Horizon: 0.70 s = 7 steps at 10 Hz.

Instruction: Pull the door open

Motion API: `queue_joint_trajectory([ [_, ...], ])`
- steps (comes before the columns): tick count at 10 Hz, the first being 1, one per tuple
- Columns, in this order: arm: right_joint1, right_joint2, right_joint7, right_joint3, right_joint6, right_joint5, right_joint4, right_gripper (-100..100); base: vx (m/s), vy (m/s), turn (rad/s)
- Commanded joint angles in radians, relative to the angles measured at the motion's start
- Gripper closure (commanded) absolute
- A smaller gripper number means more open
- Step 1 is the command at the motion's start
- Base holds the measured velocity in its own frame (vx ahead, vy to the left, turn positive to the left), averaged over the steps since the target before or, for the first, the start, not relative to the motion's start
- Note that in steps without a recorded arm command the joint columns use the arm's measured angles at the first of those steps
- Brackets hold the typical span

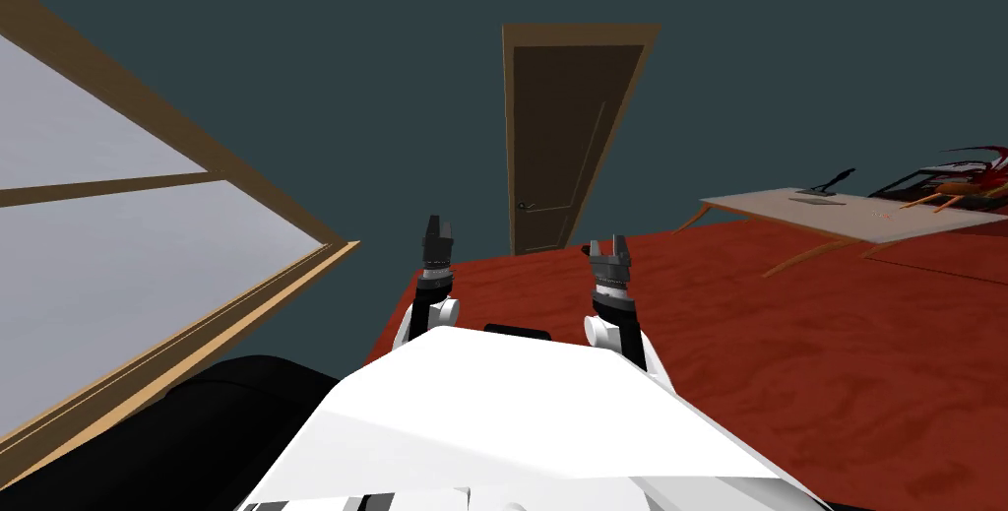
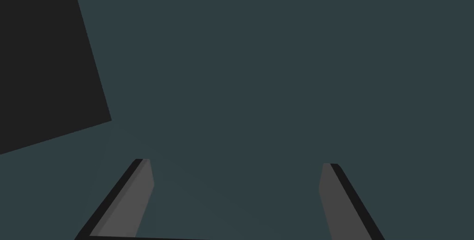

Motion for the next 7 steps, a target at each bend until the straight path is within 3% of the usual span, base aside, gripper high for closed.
queue_joint_trajectory([
  [1,-0.004,-0.016,-0.006,-0.015,-0.003,-0.007,0.036,-100,0.083,0.02,0.169],
  [7,-0.045,-0.069,-0.015,-0.066,-0.021,-0.029,0.208,-100,0.104,0.007,0.184],
])
